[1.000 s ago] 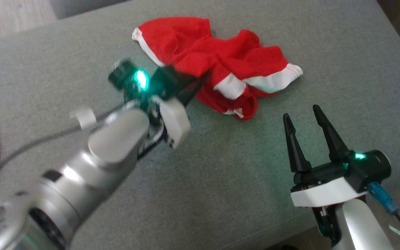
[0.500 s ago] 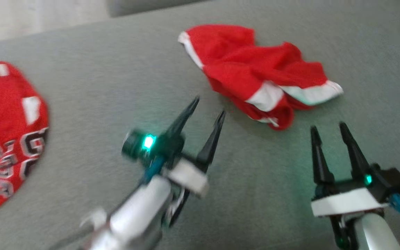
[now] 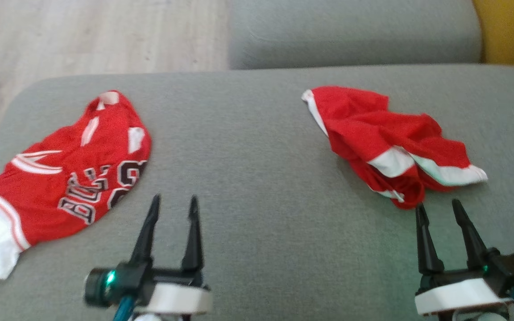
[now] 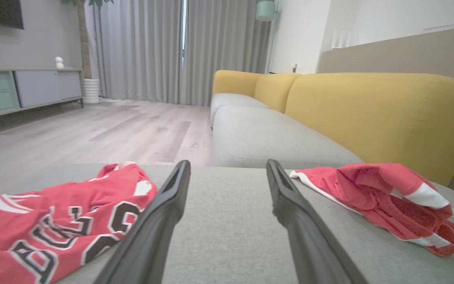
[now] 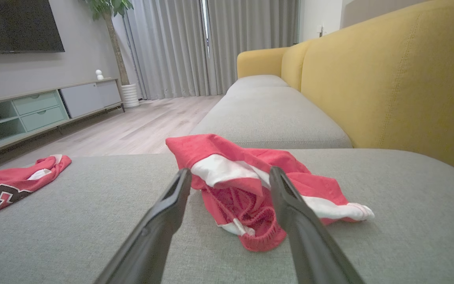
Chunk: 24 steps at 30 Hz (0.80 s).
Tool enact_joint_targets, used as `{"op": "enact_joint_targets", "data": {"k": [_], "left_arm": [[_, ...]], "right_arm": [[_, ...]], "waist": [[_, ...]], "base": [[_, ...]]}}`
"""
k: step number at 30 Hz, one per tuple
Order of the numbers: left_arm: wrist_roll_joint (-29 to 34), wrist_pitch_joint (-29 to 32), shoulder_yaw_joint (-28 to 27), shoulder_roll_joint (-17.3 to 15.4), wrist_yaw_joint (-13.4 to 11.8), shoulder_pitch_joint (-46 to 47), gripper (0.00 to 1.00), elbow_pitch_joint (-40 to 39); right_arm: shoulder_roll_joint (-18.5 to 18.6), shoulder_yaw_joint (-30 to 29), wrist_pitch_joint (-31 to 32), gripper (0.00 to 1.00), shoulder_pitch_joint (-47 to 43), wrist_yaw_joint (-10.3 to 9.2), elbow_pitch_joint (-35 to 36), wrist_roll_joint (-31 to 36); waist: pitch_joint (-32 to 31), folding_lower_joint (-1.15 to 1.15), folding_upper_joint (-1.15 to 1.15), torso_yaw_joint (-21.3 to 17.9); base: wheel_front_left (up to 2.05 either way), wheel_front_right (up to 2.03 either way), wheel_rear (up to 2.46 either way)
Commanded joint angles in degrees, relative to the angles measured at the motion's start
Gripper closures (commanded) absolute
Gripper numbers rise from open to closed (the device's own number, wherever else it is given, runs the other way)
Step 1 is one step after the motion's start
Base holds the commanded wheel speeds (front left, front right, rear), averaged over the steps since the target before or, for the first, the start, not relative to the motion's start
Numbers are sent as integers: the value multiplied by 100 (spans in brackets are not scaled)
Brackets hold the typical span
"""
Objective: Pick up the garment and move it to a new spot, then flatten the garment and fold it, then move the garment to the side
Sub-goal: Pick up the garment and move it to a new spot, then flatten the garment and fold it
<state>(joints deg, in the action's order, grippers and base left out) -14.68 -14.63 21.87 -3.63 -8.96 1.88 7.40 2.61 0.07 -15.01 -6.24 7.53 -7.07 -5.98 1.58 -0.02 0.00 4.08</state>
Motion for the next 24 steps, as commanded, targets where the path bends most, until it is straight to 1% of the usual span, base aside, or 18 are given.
{"op": "enact_joint_targets", "data": {"k": [1, 5, 10, 24], "left_arm": [[160, -36, -328, 50, 37, 29, 0, -313], [447, -37, -747, 64, 68, -424, 0, -590], [665, -37, -985, 72, 113, -662, 0, -732], [826, -37, -879, 74, 84, -654, 0, -567]], "right_arm": [[27, 93, 1, 0, 87, -4, 168, 21], [27, 14, 1, 0, -14, -4, 86, 8], [27, -41, 1, 0, -23, -4, 55, 0], [27, -179, 1, 0, 0, -4, -19, 20]], "waist": [[-179, 2, 0, 198], [-232, 2, 0, 275], [-235, 2, 0, 305], [-293, 2, 0, 339]], "base": [[0, 0, 0], [0, 0, 0], [0, 0, 0], [0, 0, 0]]}}
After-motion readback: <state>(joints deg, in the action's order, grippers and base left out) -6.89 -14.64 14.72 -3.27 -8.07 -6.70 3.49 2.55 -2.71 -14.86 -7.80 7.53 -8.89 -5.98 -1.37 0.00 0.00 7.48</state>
